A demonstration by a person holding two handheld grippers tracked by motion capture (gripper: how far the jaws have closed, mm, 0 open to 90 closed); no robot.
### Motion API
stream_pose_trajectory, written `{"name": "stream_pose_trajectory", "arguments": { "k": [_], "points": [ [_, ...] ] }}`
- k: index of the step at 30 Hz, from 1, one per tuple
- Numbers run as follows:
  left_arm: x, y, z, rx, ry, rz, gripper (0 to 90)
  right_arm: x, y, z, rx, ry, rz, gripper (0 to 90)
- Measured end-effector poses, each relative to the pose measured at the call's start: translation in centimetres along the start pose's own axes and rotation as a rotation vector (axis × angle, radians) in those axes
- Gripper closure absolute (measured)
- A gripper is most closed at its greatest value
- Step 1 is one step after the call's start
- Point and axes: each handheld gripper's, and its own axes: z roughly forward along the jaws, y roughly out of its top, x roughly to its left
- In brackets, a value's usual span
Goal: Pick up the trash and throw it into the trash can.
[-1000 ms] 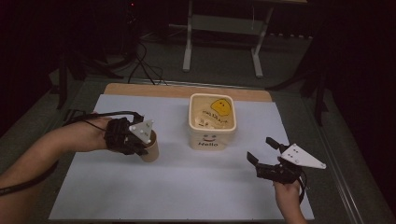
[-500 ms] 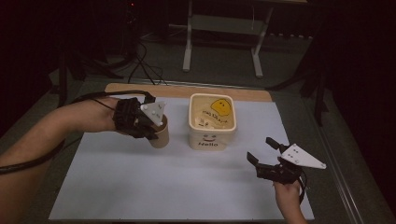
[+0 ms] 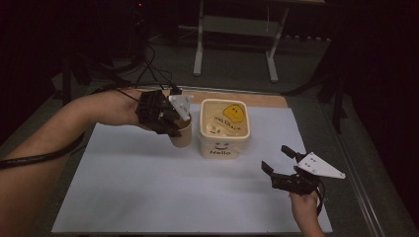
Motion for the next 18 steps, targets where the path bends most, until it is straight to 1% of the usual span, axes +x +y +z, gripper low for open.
{"name": "stream_pose_trajectory", "arguments": {
  "k": [2, 4, 5, 7, 8, 12, 14, 15, 17, 18],
  "points": [
    [0.4, 0.4, -0.1, -0.002, 0.002, -0.001, 89.0, 0.0, 0.0, 0.0, 0.001, 0.000, -0.002, 12.5],
    [0.7, 0.7, -0.2, -0.002, 0.004, 0.006, 89.0, 0.0, 0.0, 0.0, 0.001, 0.001, -0.001, 12.5],
    [0.9, 0.8, -0.2, -0.006, -0.004, -0.005, 89.0, 0.0, 0.0, 0.0, 0.001, 0.002, -0.001, 12.5],
    [1.3, 1.2, -0.2, -0.001, 0.006, 0.006, 89.0, 0.0, 0.0, 0.0, 0.001, 0.002, -0.002, 12.5],
    [1.6, 1.3, -0.2, 0.003, 0.002, -0.001, 89.0, 0.0, 0.0, 0.0, 0.001, 0.003, -0.001, 12.5],
    [2.5, 2.0, -0.2, -0.008, 0.005, -0.007, 89.0, 0.1, 0.0, 0.0, 0.004, 0.006, -0.007, 12.5],
    [3.0, 2.4, -0.2, -0.008, 0.008, -0.003, 89.0, 0.1, 0.1, 0.0, 0.004, 0.005, -0.014, 12.5],
    [3.2, 2.6, -0.2, -0.008, 0.007, -0.009, 88.9, 0.1, 0.1, -0.1, 0.002, 0.006, -0.013, 12.5],
    [3.7, 2.9, -0.1, -0.005, 0.015, -0.007, 88.9, 0.1, 0.1, -0.1, 0.001, 0.005, -0.012, 12.5],
    [3.9, 3.2, -0.1, -0.001, 0.011, -0.008, 88.9, 0.1, 0.1, -0.1, -0.002, 0.007, -0.010, 12.5]
  ]
}}
